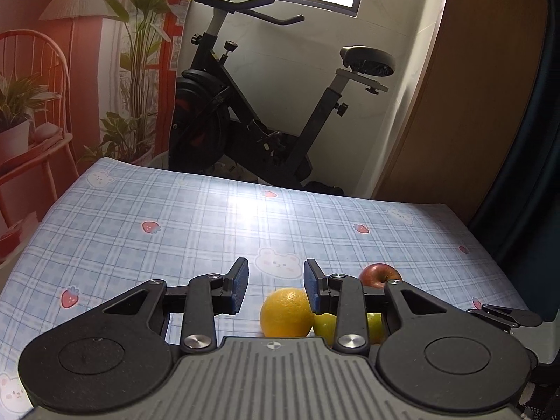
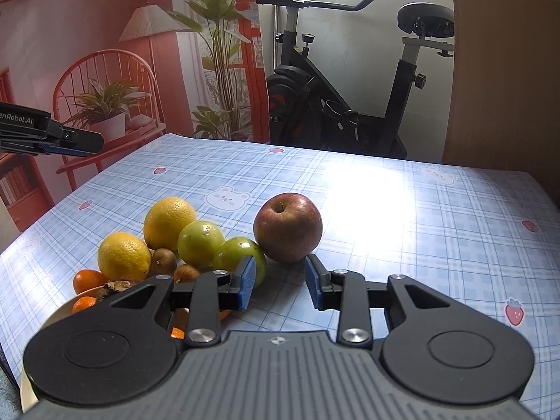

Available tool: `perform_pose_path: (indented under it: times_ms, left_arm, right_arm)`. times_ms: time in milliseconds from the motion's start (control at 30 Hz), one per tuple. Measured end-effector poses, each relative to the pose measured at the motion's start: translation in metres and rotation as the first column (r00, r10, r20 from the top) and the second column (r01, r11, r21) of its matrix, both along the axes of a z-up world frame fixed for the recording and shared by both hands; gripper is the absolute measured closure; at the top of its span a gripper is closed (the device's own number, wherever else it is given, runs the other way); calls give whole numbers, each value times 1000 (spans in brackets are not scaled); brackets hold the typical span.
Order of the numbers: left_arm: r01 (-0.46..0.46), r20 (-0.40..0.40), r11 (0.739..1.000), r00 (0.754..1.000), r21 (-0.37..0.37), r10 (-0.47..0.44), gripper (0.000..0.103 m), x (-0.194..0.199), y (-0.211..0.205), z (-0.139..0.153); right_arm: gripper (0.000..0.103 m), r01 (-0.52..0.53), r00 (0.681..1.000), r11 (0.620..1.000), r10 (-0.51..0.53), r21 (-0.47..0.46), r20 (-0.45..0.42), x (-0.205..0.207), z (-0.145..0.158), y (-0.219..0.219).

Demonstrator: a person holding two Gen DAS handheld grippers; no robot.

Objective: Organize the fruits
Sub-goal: 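Reach the left gripper to the red apple and close around it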

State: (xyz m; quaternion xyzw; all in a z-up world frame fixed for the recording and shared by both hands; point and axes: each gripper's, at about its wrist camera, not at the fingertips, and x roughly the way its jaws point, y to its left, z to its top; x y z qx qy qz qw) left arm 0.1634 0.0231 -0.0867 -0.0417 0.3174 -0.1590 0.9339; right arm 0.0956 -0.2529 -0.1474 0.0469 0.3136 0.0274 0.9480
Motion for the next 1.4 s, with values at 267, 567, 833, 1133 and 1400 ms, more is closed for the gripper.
perform_pose_path:
  times_ms: [267,567,833,1133,1400]
  left_arm:
    - [91,-64,995,994,-27,-93,60,41,-37,-11]
    - [219,-192,970,952,-108,-237,50,77,-88,-40]
    - [244,-288,958,916,-151,-279,49,99,-104,-69]
    - [252,-329,946,893,-202,-308,38,115,-106,-86]
    - [284,-326,947,890,-149,-319,41,120,-115,-86]
  right_arm:
    - [65,2,999,1000,-2,-2,-32,31,-17,-10]
    - [57,-70,996,998,70,-2,-61,44,-32,-21]
    - [54,-124,989,992,123,-7,-79,54,-42,-19]
    - [49,-151,986,988,151,1,-74,59,-49,-26]
    - [49,-179,982,983,177,-25,-68,56,-48,-19]
